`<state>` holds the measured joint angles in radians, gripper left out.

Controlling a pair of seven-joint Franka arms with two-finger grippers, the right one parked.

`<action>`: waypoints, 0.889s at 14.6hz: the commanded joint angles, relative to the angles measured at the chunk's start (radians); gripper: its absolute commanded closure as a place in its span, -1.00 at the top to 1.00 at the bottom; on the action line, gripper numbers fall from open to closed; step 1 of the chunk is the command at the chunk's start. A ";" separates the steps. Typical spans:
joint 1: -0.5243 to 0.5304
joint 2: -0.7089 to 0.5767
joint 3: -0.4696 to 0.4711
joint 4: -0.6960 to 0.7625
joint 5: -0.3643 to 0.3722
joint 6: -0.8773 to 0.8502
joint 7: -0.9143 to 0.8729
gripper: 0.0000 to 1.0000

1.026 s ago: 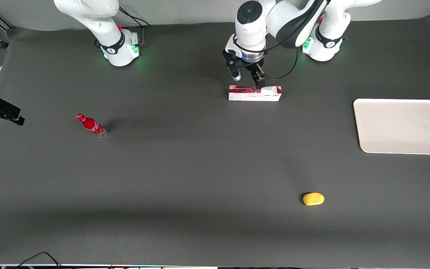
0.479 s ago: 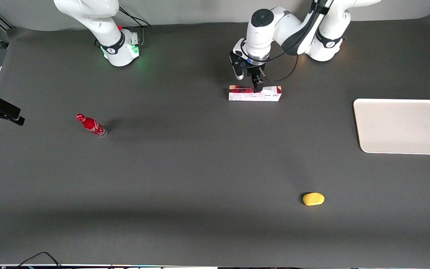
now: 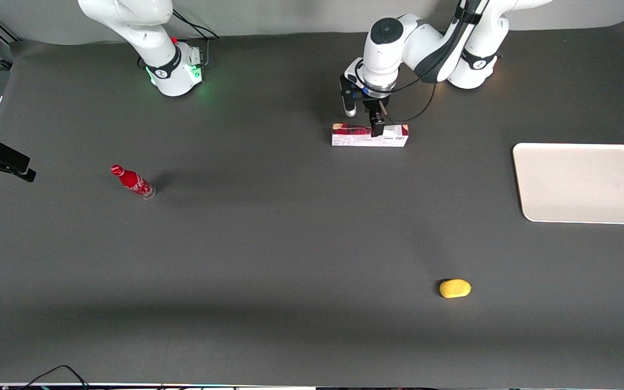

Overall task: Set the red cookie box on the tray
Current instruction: 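Lower the open left gripper around the box's end and close it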

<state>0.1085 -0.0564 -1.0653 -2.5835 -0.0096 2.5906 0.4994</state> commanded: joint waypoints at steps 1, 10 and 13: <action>0.008 -0.022 -0.015 -0.018 -0.015 0.026 0.053 1.00; 0.027 0.053 -0.010 -0.020 0.026 0.051 0.054 1.00; 0.022 0.072 -0.008 -0.017 0.025 0.052 0.045 1.00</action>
<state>0.1194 -0.0072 -1.0664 -2.5963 0.0012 2.6218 0.5379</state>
